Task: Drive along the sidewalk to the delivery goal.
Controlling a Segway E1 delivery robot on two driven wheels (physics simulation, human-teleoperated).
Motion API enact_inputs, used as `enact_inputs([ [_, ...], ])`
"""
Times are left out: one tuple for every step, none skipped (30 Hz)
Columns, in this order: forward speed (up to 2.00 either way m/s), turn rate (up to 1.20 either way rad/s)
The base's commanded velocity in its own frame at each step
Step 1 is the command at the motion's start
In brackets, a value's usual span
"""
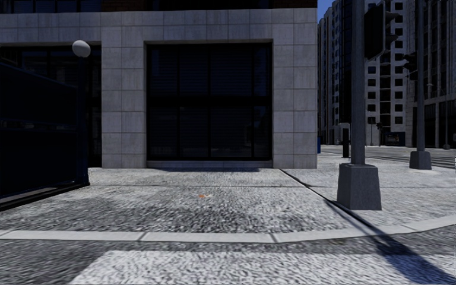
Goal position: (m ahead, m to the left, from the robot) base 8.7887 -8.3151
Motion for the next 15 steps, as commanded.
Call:
enact_inputs([
  [1.17, -0.27],
  [1.17, -0.27],
  [1.17, -0.27],
  [1.17, -0.27],
  [1.17, -0.27],
  [1.17, -0.27],
  [1.17, -0.27],
  [1.17, -0.27],
  [1.17, -0.27],
  [1.17, -0.27],
  [1.17, -0.27],
  [1.17, -0.26],
  [1.17, -0.24],
  [1.17, -0.22],
  [1.17, -0.21],
])
